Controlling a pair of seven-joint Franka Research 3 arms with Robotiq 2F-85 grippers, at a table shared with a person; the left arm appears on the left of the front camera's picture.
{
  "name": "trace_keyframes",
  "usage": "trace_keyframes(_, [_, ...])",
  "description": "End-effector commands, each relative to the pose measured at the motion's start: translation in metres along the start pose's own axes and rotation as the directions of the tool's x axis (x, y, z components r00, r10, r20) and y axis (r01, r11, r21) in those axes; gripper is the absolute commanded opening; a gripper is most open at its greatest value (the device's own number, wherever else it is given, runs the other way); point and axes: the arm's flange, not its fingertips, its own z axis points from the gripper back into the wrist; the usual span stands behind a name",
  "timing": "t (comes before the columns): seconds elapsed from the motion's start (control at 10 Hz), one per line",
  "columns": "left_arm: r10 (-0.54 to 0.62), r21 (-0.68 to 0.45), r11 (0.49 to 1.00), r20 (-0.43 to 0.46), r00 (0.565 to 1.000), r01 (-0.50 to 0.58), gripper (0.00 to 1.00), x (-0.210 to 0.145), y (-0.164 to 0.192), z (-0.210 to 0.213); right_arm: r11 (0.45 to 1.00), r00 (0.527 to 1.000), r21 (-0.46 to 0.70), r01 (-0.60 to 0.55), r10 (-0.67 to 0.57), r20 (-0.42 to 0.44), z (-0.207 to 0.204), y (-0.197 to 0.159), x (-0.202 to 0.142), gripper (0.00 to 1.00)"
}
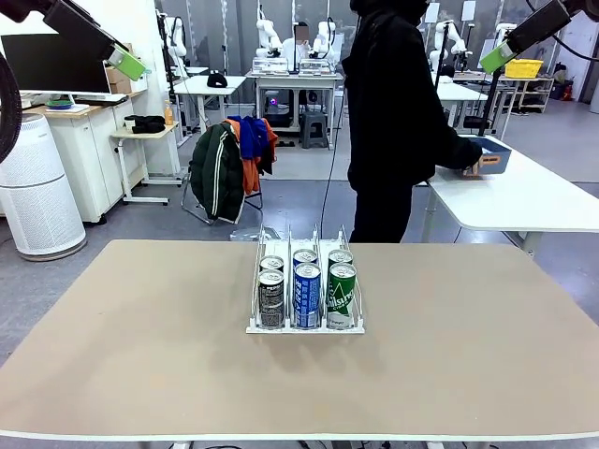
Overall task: Fill the beverage cans into the dispenser.
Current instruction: Pick up the Pepsi coke handed by the human.
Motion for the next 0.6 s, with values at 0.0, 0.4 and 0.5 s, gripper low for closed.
trace_keyframes(0.0, [-0.001, -0.007, 1.000, 0.004, 1.000, 0.001, 1.00, -0.0014, -0.0008, -0.0001, 1.000, 1.000, 0.000, -0.001, 0.001, -0.003, -0.0010, 0.0003, -0.0009, 1.00])
trace_keyframes(0.4, [-0.001, -0.007, 1.000, 0.004, 1.000, 0.001, 1.00, -0.0014, -0.0008, -0.0001, 1.000, 1.000, 0.000, -0.001, 0.001, -0.003, -0.0010, 0.0003, -0.0009, 1.00])
trace_keyframes(0.5, [-0.001, -0.007, 1.000, 0.004, 1.000, 0.001, 1.00, -0.0014, -0.0008, -0.0001, 1.000, 1.000, 0.000, -0.001, 0.001, -0.003, -0.0010, 0.0003, -0.0009, 1.00])
